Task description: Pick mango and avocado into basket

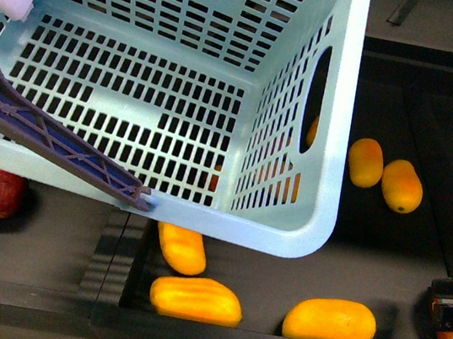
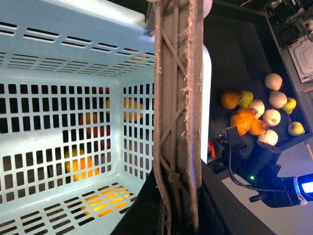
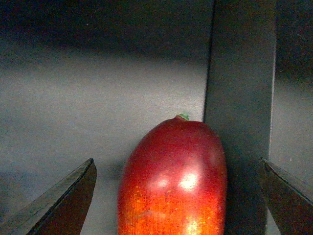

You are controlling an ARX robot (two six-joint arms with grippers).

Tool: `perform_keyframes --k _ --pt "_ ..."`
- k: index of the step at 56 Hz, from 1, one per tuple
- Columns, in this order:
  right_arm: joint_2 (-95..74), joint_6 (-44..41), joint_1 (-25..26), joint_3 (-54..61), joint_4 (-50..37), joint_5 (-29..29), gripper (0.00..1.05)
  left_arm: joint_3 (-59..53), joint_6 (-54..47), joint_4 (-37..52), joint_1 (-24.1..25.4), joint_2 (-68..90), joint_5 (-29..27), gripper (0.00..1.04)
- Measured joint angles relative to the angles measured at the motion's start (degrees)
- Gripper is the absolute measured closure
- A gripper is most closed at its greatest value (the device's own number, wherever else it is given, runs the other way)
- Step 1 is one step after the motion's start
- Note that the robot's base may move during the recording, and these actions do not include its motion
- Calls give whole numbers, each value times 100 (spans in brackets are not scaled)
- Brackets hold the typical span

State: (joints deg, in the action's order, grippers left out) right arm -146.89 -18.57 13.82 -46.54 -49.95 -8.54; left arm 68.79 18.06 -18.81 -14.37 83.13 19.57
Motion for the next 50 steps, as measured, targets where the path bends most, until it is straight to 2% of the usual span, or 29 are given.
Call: perform_keyframes --k 50 --pt "-621 562 -647 -31 -173 540 8 0 0 0 0 0 4 93"
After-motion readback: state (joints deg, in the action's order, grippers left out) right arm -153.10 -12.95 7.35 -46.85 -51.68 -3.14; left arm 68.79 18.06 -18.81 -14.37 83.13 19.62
